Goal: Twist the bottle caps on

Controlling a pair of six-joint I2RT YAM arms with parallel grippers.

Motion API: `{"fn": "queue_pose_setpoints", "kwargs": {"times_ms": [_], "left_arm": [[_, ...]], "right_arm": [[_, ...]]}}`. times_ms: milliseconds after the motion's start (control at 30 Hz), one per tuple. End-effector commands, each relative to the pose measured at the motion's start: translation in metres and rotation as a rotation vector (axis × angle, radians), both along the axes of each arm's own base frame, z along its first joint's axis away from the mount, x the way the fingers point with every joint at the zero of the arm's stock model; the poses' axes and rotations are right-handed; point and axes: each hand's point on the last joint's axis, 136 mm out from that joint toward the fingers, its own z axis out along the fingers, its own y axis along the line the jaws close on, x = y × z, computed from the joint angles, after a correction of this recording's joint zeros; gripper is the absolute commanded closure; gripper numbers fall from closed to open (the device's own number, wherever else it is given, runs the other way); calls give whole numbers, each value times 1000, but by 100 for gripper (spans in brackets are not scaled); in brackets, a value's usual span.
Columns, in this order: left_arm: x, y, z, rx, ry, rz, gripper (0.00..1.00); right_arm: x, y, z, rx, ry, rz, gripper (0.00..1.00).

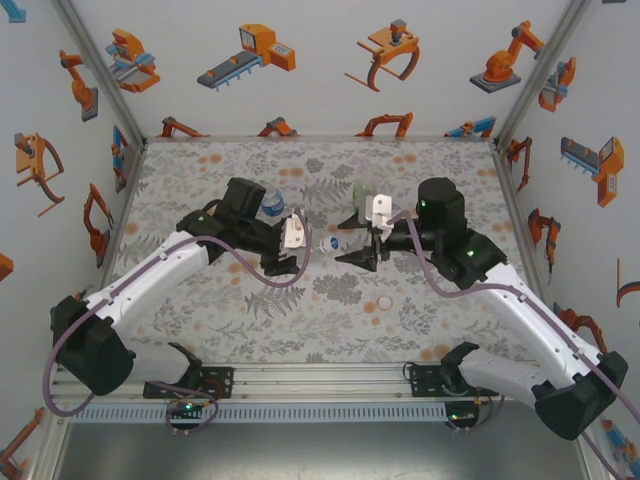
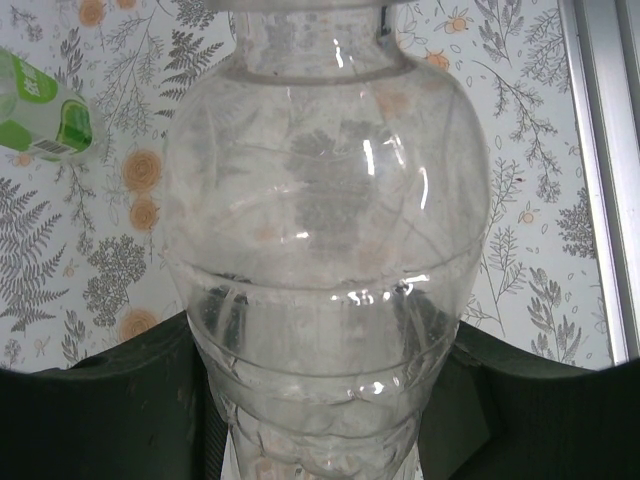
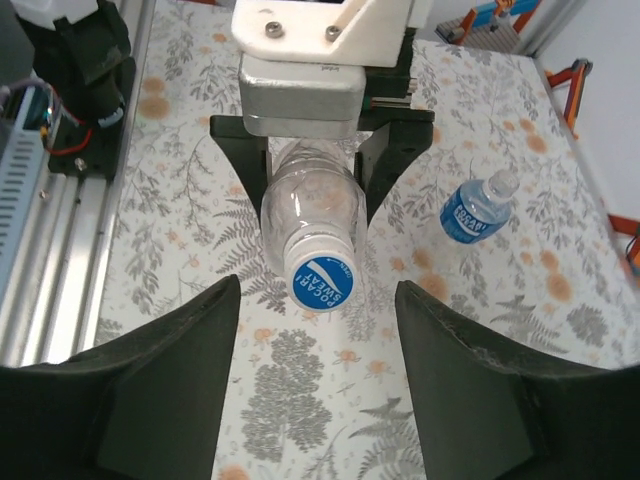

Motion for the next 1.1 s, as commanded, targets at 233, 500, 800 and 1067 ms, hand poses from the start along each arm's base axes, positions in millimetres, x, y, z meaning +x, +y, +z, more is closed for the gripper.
{"fn": "queue_pose_setpoints", "kwargs": {"times_ms": [233, 500, 800, 1067], "left_arm": [[-8, -2, 14, -32, -3, -46, 100], [-9, -1, 15, -32, -9, -47, 100], [-4, 0, 14, -19, -17, -19, 100], [0, -2, 14, -21, -13, -9, 100]], "right_arm": [[-4, 14, -4, 0, -84, 98, 53], [-4, 17, -9, -16, -45, 104, 76], [57, 14, -23, 94, 635, -380, 100], [88, -1, -59, 296, 1479, -795, 100]]}}
